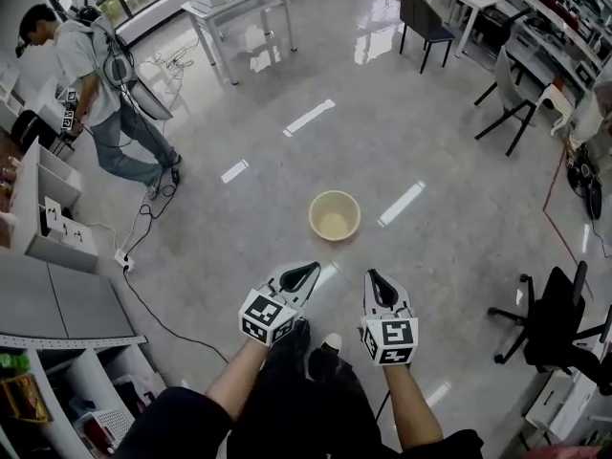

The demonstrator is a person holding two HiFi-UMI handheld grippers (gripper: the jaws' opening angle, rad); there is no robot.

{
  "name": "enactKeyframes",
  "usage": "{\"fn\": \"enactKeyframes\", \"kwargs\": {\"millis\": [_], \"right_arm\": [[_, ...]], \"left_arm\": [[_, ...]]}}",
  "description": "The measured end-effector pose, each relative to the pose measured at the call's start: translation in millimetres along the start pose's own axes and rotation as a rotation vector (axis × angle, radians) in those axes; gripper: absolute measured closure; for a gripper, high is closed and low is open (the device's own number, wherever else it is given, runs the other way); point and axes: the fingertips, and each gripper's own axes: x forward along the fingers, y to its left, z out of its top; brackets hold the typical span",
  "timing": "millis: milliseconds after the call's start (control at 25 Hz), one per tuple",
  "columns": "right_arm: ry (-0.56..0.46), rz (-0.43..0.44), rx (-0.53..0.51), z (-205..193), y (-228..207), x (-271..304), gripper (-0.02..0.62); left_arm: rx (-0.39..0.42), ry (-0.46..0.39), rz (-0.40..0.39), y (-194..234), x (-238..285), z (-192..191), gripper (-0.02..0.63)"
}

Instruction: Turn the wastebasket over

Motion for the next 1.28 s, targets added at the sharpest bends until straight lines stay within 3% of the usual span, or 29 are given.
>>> {"fn": "enactKeyframes", "kwargs": {"millis": [240,480,760,1080,1280], "right_arm": [[-0.024,0.011,-0.044,7.7,34.1,-35.7,0.578],[-0.041,0.021,-0.041,3.5,65.7,-32.5,0.584],[-0.041,0.042,-0.025,2.3,66.5,-37.3,0.584],[-0.017,0.067,-0.011,-13.6,73.3,-43.1,0.584],[-0.035,0.068,-0.010,-6.0,70.6,-43.0,0.584]], "left_arm": [[0.008,-0.018,0.028,-27.1,-27.6,4.4,0.600],[0.018,-0.032,0.040,-17.2,-51.6,7.8,0.600],[0.026,-0.054,0.050,-26.3,-58.4,13.0,0.600],[0.004,-0.007,0.036,-42.0,-54.0,-13.5,0.600],[0.009,-0.011,0.031,-42.9,-48.5,-9.2,0.600]]}}
